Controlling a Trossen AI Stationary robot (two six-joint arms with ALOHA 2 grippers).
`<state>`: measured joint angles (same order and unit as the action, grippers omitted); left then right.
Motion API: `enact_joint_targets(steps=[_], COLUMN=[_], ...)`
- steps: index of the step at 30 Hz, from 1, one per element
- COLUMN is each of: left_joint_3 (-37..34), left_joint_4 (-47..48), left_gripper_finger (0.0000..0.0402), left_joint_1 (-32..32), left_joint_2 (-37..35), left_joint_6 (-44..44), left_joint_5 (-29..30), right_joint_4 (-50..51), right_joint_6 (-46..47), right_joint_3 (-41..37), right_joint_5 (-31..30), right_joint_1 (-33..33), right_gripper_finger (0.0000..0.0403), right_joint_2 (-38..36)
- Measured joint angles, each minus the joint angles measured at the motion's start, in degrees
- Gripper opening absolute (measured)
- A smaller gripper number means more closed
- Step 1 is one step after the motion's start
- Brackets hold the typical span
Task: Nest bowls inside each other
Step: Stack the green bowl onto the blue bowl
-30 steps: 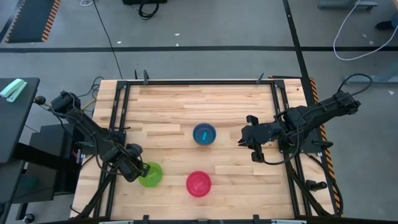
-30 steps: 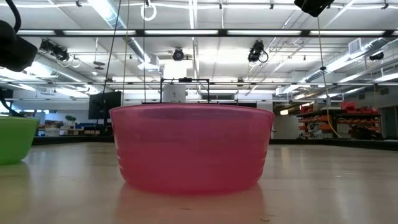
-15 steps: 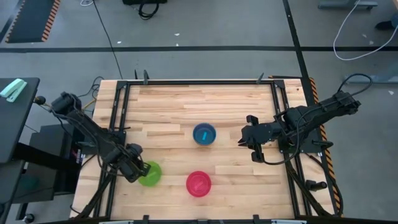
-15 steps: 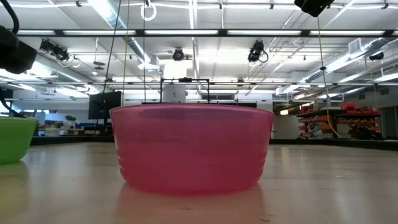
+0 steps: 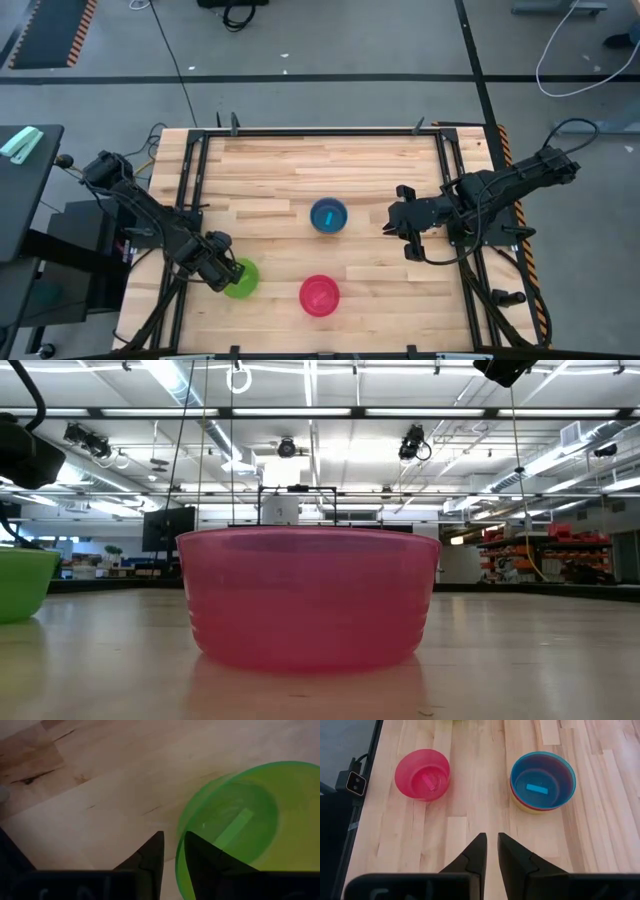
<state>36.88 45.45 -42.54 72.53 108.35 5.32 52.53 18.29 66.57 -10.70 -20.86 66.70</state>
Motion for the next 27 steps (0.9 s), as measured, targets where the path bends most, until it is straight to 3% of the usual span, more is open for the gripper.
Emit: enact_joint_targets(steps=[6, 12, 20, 27], left_joint_3=[0.00, 0.07, 0.07, 0.07], left_joint_4=[0.01, 0.09, -0.68, -1.91], left_gripper_finger=[0.0061, 0.0012, 0.0010, 0.0008], left_joint_1=[0.00, 0.00, 0.21, 5.09], left_joint_2=[0.00, -0.07, -0.07, -0.07], left_joint_6=[-0.02, -0.17, -2.74, -9.95], left_joint_5=[0.15, 0.31, 0.33, 0.25], right_joint_4=[0.00, 0.02, 0.00, -0.02], right_joint_6=[0.00, -0.23, -0.33, -0.44], right_joint_3=[0.00, 0.00, 0.00, 0.00], right_joint_5=[0.01, 0.00, -0.28, -1.53], right_joint_1=[-0.02, -0.01, 0.00, 0.00], right_gripper_finger=[0.0055, 0.0055, 0.0055, 0.0055], right_joint_2=[0.00, 0.00, 0.00, 0.00])
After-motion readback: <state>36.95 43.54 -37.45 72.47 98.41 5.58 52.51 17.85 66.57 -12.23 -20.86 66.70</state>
